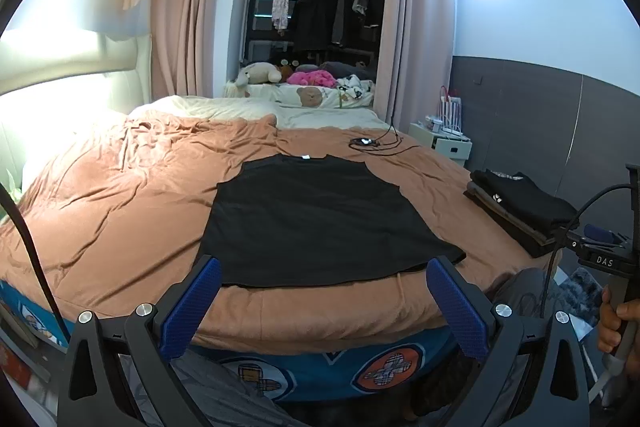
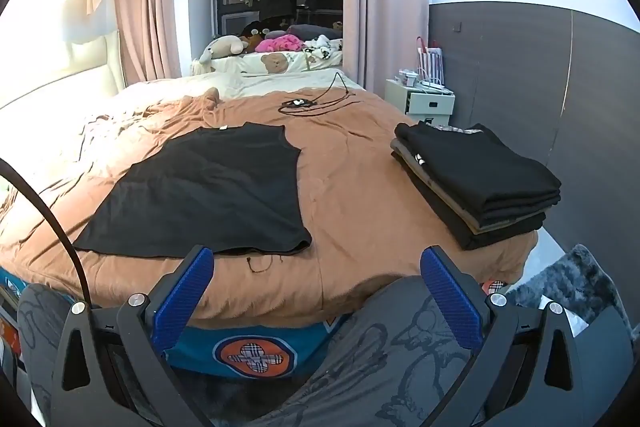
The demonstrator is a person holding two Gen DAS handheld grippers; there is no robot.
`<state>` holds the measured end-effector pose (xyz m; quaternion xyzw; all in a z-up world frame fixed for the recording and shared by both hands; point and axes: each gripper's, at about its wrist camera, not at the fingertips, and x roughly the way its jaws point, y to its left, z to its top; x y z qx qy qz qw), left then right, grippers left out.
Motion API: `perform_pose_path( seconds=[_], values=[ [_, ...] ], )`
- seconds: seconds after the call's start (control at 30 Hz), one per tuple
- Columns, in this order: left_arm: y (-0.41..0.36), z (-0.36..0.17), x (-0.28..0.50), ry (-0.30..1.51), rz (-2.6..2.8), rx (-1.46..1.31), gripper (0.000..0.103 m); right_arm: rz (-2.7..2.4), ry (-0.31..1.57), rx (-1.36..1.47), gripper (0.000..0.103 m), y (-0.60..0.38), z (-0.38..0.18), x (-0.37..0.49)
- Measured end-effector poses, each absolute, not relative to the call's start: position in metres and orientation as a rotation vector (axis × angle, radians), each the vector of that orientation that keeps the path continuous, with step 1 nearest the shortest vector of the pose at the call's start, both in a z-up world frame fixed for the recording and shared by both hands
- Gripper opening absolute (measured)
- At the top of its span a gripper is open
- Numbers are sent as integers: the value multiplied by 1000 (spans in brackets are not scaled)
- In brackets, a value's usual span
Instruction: Fold small clothes
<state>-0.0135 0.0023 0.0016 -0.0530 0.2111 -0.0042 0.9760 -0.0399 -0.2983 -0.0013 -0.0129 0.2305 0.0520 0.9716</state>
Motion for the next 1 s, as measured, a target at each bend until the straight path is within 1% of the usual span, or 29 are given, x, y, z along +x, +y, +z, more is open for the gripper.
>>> perform_pose_path(
  seconds=[1.0],
  values=[
    [-2,-8,-22,409,-57,-99,103,98,451,-42,103,-294,-2,-46]
  ],
)
